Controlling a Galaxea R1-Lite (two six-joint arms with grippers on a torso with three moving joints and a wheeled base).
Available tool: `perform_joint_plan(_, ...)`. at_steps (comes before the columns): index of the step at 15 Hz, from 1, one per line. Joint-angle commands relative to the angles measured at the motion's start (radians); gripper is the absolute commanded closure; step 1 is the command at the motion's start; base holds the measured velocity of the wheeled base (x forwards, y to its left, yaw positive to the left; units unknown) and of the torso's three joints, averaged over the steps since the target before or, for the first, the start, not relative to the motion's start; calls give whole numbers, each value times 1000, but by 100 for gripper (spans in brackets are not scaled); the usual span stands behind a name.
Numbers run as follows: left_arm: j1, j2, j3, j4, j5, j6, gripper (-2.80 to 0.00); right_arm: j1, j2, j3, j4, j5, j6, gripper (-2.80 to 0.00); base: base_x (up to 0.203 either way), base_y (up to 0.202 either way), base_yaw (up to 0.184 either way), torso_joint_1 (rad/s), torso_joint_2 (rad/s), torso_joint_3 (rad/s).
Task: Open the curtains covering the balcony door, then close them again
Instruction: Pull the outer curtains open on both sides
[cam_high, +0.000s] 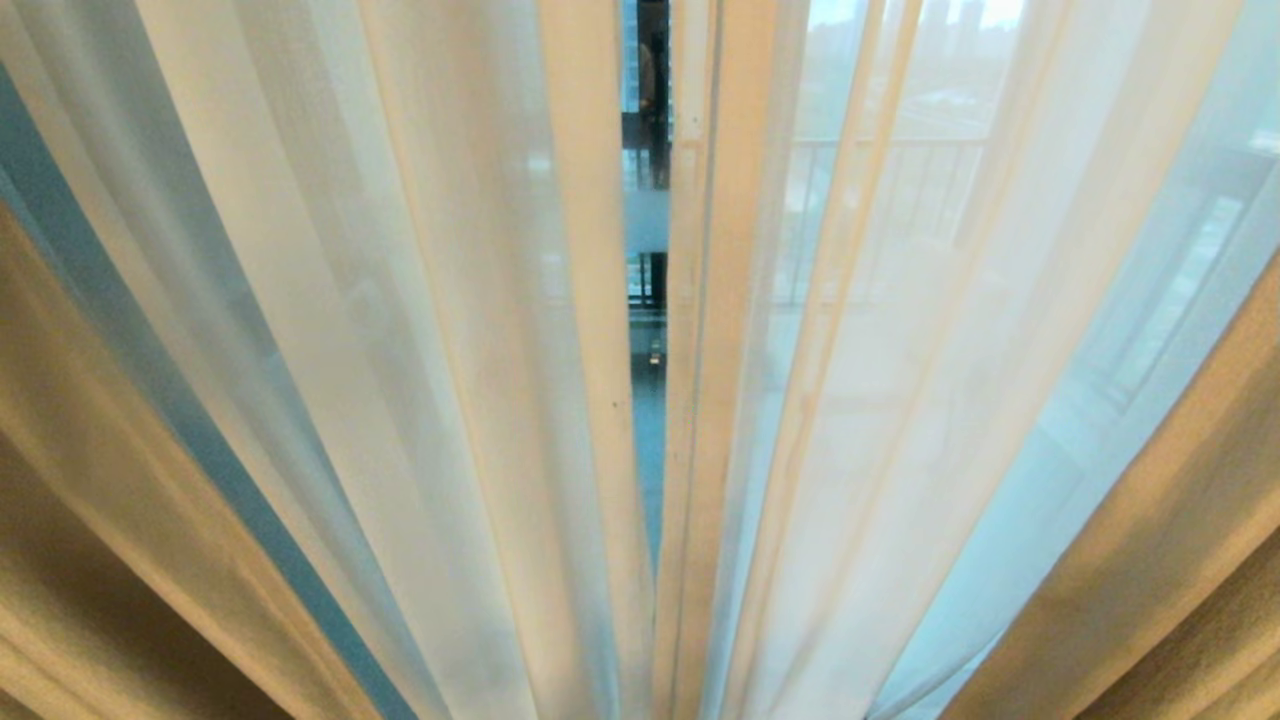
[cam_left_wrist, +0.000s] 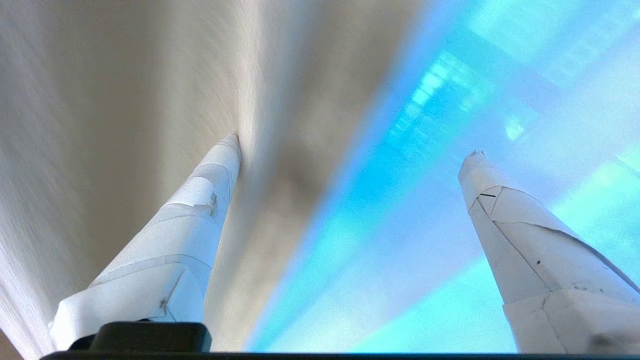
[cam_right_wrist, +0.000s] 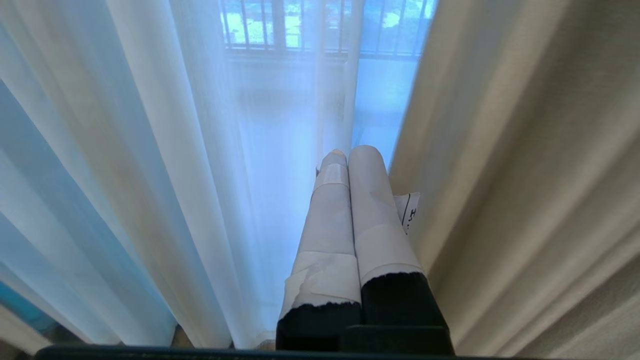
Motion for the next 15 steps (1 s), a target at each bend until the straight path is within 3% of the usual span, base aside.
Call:
perform_joint_plan(1,-28,-65,42,2,1,-3,-280,1,0,0,0,1,-1,0,0,0,0,0,0,0)
perform_joint_plan(9,-89,-249,275,2,2,0,-280,1,0,0,0,1,-1,0,0,0,0,0,0,0)
perform_joint_plan(10,-100,-268,301,2,3,4,0,1,0,0,0,1,-1,0,0,0,0,0,0,0)
perform_joint_plan(15,-148,-362,423,2,1,22,0,1,0,0,0,1,-1,0,0,0,0,0,0,0)
